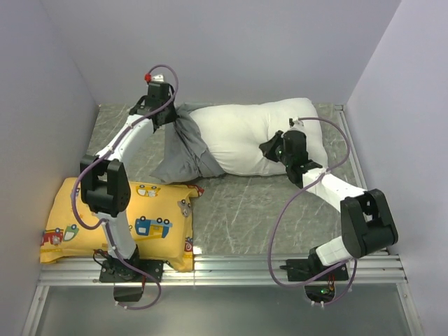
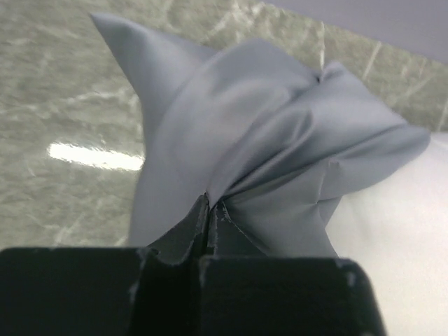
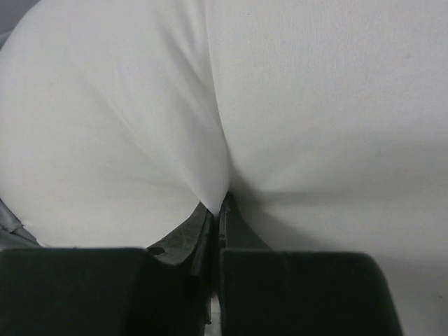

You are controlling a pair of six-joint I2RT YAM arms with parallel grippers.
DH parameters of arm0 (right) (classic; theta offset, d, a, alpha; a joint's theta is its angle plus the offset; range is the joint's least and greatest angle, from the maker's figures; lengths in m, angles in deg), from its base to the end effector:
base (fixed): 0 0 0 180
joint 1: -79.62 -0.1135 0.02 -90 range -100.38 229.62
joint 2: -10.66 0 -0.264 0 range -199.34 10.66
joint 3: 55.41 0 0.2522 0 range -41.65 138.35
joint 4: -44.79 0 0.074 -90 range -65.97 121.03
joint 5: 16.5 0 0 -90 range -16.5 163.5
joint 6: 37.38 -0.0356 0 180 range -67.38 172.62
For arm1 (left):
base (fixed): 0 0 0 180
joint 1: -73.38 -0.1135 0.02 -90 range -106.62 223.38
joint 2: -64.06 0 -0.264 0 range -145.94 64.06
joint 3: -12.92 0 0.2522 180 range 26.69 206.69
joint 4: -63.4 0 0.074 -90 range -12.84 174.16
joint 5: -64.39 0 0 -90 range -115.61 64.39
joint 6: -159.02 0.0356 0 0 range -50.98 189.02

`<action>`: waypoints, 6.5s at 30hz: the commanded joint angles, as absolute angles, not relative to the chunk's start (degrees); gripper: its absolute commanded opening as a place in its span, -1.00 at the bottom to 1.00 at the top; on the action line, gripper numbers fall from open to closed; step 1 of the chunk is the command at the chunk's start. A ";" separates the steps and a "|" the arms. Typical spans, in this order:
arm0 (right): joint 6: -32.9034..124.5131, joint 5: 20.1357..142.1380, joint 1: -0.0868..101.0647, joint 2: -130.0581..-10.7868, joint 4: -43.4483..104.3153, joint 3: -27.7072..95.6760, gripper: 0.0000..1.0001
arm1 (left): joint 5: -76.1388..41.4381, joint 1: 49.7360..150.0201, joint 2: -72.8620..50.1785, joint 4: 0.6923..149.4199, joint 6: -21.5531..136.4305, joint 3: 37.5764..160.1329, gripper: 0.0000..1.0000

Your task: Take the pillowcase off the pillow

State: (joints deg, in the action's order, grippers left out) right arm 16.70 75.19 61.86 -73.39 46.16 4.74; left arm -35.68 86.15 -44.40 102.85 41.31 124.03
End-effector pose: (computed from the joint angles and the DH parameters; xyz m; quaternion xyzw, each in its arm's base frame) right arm 0.3086 0.1000 0.2319 0.1231 0.8224 0.2617 0.4899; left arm 0.4333 -0.0918 0.3103 -0.1548 0.8780 -0.0807 0.4456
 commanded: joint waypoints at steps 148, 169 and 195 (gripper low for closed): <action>22.65 77.64 68.19 -57.54 20.92 38.69 -1.00 | -33.96 65.39 -27.43 89.37 25.25 97.44 -0.99; 18.17 72.53 56.32 -70.29 49.31 12.05 -0.85 | -17.44 65.03 -18.92 83.49 27.27 91.99 0.21; 25.37 70.87 58.78 -39.10 24.97 6.61 0.97 | -24.03 96.84 4.82 94.21 44.41 89.36 0.99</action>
State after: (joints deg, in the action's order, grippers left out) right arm 22.90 73.81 58.29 -42.40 28.57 8.59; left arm -26.34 96.82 3.62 93.34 42.71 90.78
